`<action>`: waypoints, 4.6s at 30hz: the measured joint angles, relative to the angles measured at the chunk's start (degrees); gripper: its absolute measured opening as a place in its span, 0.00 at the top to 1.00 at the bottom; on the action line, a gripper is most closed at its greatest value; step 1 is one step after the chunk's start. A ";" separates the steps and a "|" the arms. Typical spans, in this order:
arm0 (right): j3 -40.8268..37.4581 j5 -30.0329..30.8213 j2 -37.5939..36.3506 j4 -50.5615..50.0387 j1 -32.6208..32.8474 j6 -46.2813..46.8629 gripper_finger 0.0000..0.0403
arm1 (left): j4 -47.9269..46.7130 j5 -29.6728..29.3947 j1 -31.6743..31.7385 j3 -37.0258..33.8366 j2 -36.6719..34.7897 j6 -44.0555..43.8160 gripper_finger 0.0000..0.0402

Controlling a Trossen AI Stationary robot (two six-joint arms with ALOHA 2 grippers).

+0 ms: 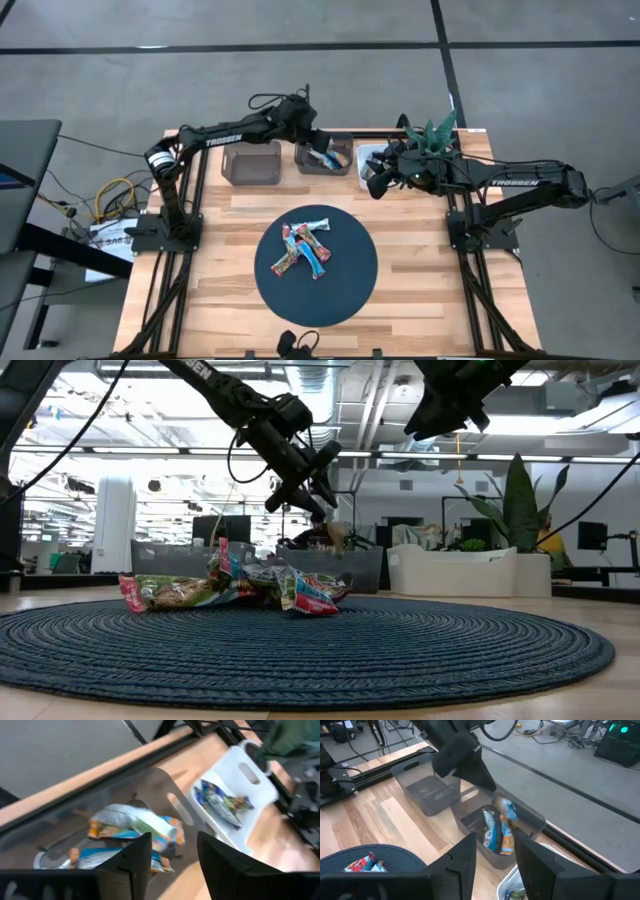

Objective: Pick and place Granola Bars by type
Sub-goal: Put the yellow granola bar into the right black bin

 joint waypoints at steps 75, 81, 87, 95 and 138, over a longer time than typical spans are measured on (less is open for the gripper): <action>0.00 -34.27 0.00 -5.07 3.80 -2.63 0.69 | -27.52 -4.63 -28.10 0.07 8.45 25.35 0.60; 0.00 -35.43 0.00 -6.36 3.82 -2.95 0.69 | -27.51 -5.97 -28.08 0.07 8.45 27.06 0.60; 0.00 -35.44 0.00 -6.36 3.82 -2.93 0.69 | -26.63 -4.28 -27.84 0.04 11.94 26.82 0.61; 0.00 -35.45 0.00 -6.45 3.82 -2.93 0.69 | -27.78 -7.83 -28.51 0.94 12.62 26.26 0.67; 0.00 -11.53 0.00 -1.66 0.61 -2.93 0.69 | -31.92 -19.40 -4.30 28.96 12.64 23.48 0.84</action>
